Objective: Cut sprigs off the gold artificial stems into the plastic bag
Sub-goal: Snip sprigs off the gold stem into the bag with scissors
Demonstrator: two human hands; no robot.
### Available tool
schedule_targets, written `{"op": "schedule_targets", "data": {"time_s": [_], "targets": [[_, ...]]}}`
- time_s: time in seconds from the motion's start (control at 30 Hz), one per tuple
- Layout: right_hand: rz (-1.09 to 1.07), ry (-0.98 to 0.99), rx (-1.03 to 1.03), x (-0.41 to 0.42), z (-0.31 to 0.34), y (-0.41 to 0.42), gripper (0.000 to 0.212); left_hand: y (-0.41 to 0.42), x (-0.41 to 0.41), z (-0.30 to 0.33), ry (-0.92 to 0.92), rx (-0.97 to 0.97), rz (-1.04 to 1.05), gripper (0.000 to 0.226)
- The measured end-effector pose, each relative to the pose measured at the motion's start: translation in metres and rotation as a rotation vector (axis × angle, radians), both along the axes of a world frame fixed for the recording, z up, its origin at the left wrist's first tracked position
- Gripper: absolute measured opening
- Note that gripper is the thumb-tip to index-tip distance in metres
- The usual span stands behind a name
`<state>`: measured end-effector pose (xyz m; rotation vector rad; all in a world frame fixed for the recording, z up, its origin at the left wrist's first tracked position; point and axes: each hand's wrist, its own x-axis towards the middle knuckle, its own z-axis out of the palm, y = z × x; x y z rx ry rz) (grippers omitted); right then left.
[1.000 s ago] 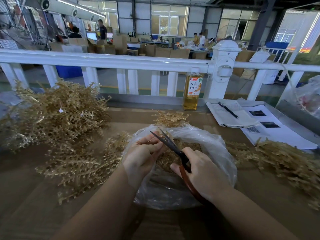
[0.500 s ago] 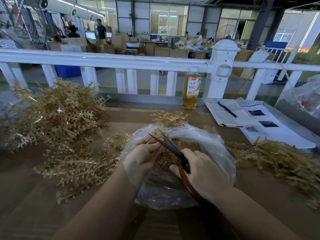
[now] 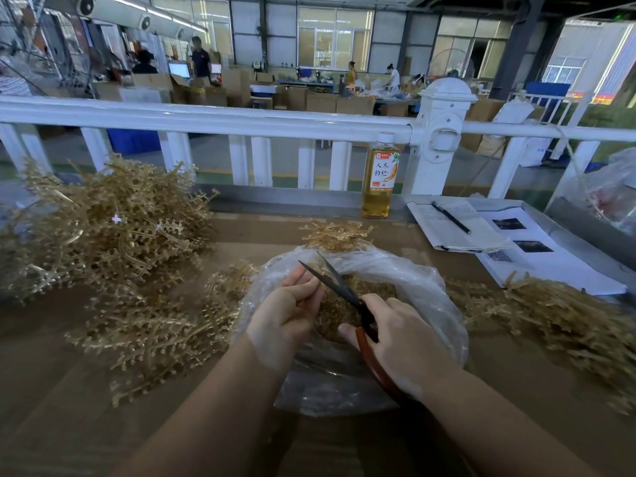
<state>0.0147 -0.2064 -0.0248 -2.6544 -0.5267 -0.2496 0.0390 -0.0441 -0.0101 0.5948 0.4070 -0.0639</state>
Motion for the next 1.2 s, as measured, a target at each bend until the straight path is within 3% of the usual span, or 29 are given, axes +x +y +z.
{"op": "schedule_targets", "data": {"time_s": [0.23, 0.5, 0.77, 1.2], "targets": [[0.045, -0.038, -0.056, 0.000, -0.004, -0.004, 0.054, 0.003, -0.001, 0.004, 0.106, 0.009, -0.006, 0.042], [0.036, 0.037, -0.015, -0.001, 0.001, 0.000, 0.049, -0.004, -0.004, -0.005, -0.027, 0.184, 0.048, 0.036], [0.022, 0.006, -0.018, -0.001, -0.003, 0.004, 0.039, -0.007, -0.006, -0.009, -0.096, 0.189, 0.103, 0.033], [0.001, -0.158, -0.045, -0.001, -0.014, 0.003, 0.050, -0.007, -0.004, -0.017, -0.150, 0.168, 0.151, 0.038]]}}
